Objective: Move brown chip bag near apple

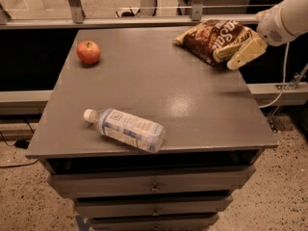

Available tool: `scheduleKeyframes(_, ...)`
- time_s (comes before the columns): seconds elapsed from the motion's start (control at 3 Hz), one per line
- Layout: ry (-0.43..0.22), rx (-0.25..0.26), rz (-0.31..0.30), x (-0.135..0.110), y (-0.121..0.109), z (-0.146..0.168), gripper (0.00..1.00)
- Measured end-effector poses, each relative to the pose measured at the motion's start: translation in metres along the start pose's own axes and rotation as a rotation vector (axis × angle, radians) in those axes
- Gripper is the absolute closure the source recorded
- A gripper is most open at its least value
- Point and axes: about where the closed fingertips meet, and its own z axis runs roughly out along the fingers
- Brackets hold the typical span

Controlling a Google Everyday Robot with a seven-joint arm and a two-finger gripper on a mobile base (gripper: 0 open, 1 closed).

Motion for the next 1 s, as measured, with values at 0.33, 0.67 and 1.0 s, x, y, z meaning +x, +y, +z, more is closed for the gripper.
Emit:
scheduleKeyframes(0.33, -0.072, 0.012, 0.022, -0.009, -0.02, 0.022, 0.0)
scheduleKeyframes(0.67, -0.138, 0.0, 0.039, -0.018, -0.029, 0.045, 0.0)
scheduleKeyframes(1.0, -0.157, -0.036, 0.067, -0.015, -0.029, 0.069, 0.12)
